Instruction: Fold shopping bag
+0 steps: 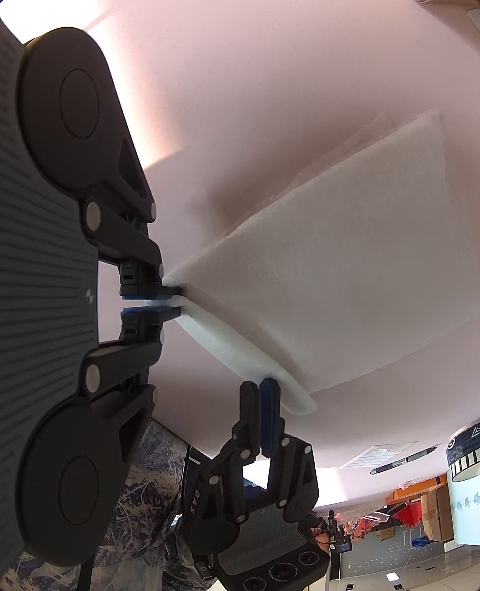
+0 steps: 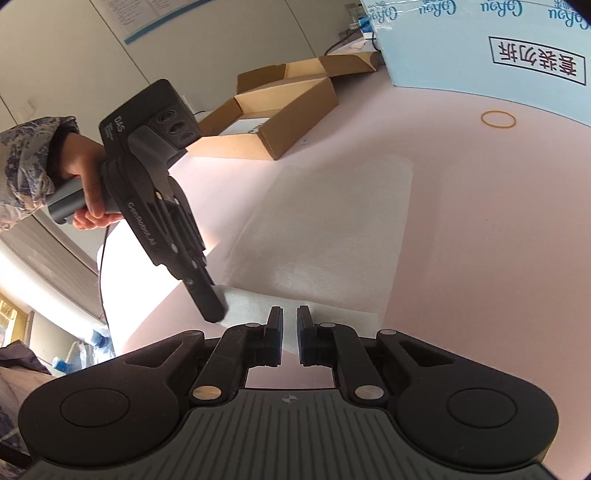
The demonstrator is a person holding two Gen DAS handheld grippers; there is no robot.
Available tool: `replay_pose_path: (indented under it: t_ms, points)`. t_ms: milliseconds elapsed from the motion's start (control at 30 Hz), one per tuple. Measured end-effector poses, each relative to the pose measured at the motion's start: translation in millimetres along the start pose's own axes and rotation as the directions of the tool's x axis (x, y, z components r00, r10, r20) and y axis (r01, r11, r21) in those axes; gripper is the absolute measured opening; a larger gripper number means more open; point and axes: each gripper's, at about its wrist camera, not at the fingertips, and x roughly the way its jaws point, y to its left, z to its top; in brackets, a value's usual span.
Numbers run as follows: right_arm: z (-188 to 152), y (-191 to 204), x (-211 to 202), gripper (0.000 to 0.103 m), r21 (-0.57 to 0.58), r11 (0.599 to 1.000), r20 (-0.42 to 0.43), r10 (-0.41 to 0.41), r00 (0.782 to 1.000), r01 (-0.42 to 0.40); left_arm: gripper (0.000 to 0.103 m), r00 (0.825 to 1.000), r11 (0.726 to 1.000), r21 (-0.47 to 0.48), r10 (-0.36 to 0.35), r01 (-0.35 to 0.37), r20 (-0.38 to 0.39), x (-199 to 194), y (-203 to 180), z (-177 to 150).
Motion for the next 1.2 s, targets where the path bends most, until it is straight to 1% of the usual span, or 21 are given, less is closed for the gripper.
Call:
replay_pose_path:
  t_ms: [100, 167, 300, 400, 433, 467, 500, 533, 567, 600, 633, 667, 733, 767, 833, 867, 933, 1000, 1033, 1100, 1200]
  points:
    - [-3.2, -8.5, -5.8, 0.004, 0.037, 0.999, 0.012, -0.02, 1.0, 0.019, 0.005, 1.0, 1.0, 0.008, 0.011, -0.011, 0.013, -1.0, -2.5, -2.8]
    - [-4.7, -10.5, -6.9, 0.0, 0.026, 0.999, 0.013, -0.036, 0.999, 0.036, 0.005, 1.0, 1.0, 0.014, 0.02, -0.02, 0.02, -2.1, -4.1, -4.2]
    - [-7.2, -9.8, -6.1, 0.0, 0.01, 0.998, 0.013, -0.059, 0.998, 0.058, 0.005, 0.998, 1.0, -0.001, 0.016, -0.016, 0.058, -5.8, -0.9, -11.9]
    - [-8.4, -4.7, -4.6, 0.0, -0.022, 0.996, 0.013, -0.086, 0.996, 0.086, 0.005, 0.991, 1.0, -0.018, 0.023, -0.02, 0.133, -11.0, -2.3, -26.7]
    - [-9.1, -3.5, -4.4, 0.0, -0.028, 0.995, 0.014, -0.094, 0.995, 0.095, 0.007, 0.983, 0.999, -0.022, 0.027, -0.024, 0.182, -14.0, -5.7, -35.8]
    - [-9.8, -2.2, -4.3, 0.0, -0.034, 0.994, 0.016, -0.103, 0.995, 0.104, 0.016, 0.971, 0.999, -0.032, 0.032, -0.025, 0.235, -17.5, -8.9, -45.3]
    - [-10.6, -1.0, -3.7, 0.0, -0.041, 0.993, 0.019, -0.111, 0.994, 0.112, 0.026, 0.956, 0.998, -0.051, 0.037, -0.023, 0.293, -21.7, -11.8, -55.3]
    - [-11.0, 0.0, -3.3, 0.0, -0.051, 0.992, 0.02, -0.116, 0.993, 0.117, 0.029, 0.935, 0.997, -0.072, 0.045, -0.021, 0.352, -26.8, -15.1, -65.6]
    - [-11.4, 1.0, -2.9, 0.0, -0.062, 0.991, 0.021, -0.121, 0.992, 0.122, 0.03, 0.908, 0.995, -0.097, 0.057, -0.018, 0.414, -33.0, -18.8, -76.1]
    - [-11.2, 1.4, -2.3, 0.0, -0.064, 0.99, 0.02, -0.123, 0.992, 0.124, 0.03, 0.873, 0.993, -0.12, 0.068, -0.011, 0.483, -40.7, -24.0, -88.5]
    - [-11.2, 0.5, -2.0, 0.0, -0.061, 0.99, 0.02, -0.122, 0.992, 0.123, 0.03, 0.833, 0.991, -0.134, 0.074, 0.0, 0.548, -48.5, -30.4, -100.6]
    - [-11.0, 0.7, -1.7, 0.0, -0.062, 0.99, 0.02, -0.124, 0.992, 0.125, 0.03, 0.797, 0.991, -0.135, 0.075, 0.008, 0.599, -53.1, -37.4, -109.1]
    - [-11.2, 1.6, -0.8, 0.0, -0.067, 0.989, 0.023, -0.13, 0.991, 0.132, 0.03, 0.708, 0.992, -0.124, 0.07, 0.026, 0.703, -59.5, -55.4, -126.2]
    - [-11.5, 2.9, -0.2, 0.0, -0.07, 0.988, 0.025, -0.137, 0.99, 0.139, 0.03, 0.675, 0.993, -0.114, 0.058, 0.038, 0.736, -58.5, -62.1, -130.3]
    - [-11.7, 8.2, 1.2, 0.0, -0.096, 0.982, 0.027, -0.158, 0.987, 0.16, 0.03, 0.652, 0.994, -0.083, 0.013, 0.077, 0.758, -45.0, -68.9, -125.8]
    - [-11.5, 11.3, 2.1, 0.0, -0.119, 0.978, 0.026, -0.169, 0.985, 0.171, 0.03, 0.649, 0.993, -0.076, -0.002, 0.092, 0.761, -36.2, -71.9, -121.5]
    - [-11.3, 12.4, 2.5, 0.0, -0.126, 0.976, 0.024, -0.174, 0.984, 0.176, 0.029, 0.679, 0.991, -0.085, -0.005, 0.1, 0.734, -12.0, -74.6, -104.4]
    - [-11.1, 11.0, 2.3, 0.0, -0.113, 0.978, 0.023, -0.172, 0.985, 0.173, 0.029, 0.707, 0.995, -0.086, 0.02, 0.058, 0.707, 3.5, -78.5, -90.9]
    - [-11.8, 12.0, 2.5, 0.0, -0.114, 0.977, 0.028, -0.177, 0.984, 0.179, 0.029, 0.717, 0.995, -0.091, 0.039, 0.034, 0.696, 9.4, -79.6, -85.9]
    - [-13.3, 14.4, 2.9, 0.0, -0.118, 0.975, 0.036, -0.188, 0.982, 0.191, 0.029, 0.719, 0.993, -0.118, 0.084, -0.003, 0.69, 14.8, -77.0, -81.9]
    - [-15.2, 18.7, 3.7, 0.0, -0.127, 0.969, 0.046, -0.209, 0.977, 0.213, 0.029, 0.707, 0.985, -0.17, 0.127, -0.009, 0.696, 12.0, -60.7, -84.3]
